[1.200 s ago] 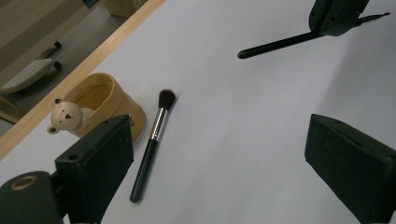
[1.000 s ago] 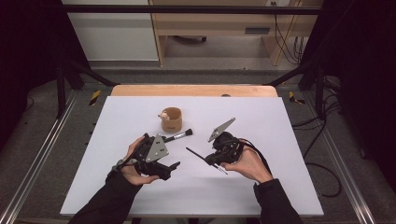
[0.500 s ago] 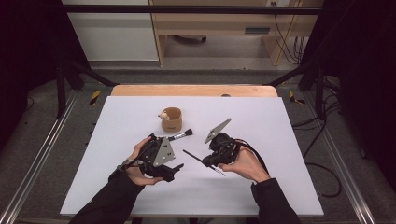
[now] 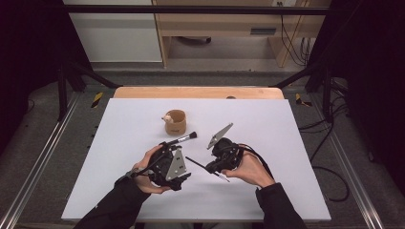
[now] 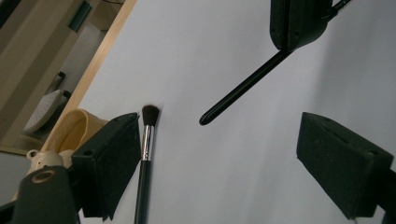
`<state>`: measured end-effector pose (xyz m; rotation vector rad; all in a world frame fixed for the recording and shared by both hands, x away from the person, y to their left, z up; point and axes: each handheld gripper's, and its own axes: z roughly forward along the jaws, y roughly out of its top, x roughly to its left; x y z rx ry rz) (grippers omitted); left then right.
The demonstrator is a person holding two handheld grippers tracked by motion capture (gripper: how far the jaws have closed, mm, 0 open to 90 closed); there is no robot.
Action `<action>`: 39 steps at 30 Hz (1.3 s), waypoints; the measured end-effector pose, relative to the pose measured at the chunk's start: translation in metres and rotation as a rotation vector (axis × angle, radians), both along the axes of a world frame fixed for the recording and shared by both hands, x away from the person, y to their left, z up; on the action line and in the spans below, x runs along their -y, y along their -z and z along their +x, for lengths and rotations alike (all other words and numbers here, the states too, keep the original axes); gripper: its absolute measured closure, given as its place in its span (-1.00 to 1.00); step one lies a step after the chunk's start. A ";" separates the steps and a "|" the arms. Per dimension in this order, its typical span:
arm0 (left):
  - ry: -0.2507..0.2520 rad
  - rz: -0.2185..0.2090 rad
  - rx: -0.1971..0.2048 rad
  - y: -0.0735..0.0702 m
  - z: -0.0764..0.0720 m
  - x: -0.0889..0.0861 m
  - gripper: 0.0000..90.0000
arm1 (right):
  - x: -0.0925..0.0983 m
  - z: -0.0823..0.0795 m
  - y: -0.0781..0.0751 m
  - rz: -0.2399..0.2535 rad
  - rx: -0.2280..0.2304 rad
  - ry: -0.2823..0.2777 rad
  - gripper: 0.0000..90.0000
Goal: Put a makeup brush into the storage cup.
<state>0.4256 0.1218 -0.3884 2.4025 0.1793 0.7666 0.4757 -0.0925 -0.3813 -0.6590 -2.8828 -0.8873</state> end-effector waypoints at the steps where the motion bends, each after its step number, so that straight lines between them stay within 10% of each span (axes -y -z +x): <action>1: 0.000 0.000 0.000 0.000 0.000 0.000 -0.70 | 0.000 0.000 0.000 0.000 0.000 0.000 0.91; 20: 0.092 0.114 0.096 0.014 -0.005 0.017 -0.42 | -0.009 -0.001 0.007 -0.027 -0.028 -0.020 0.91; 39: 0.194 0.182 0.138 0.024 -0.009 0.024 0.35 | -0.014 -0.006 0.006 -0.029 -0.038 -0.038 0.91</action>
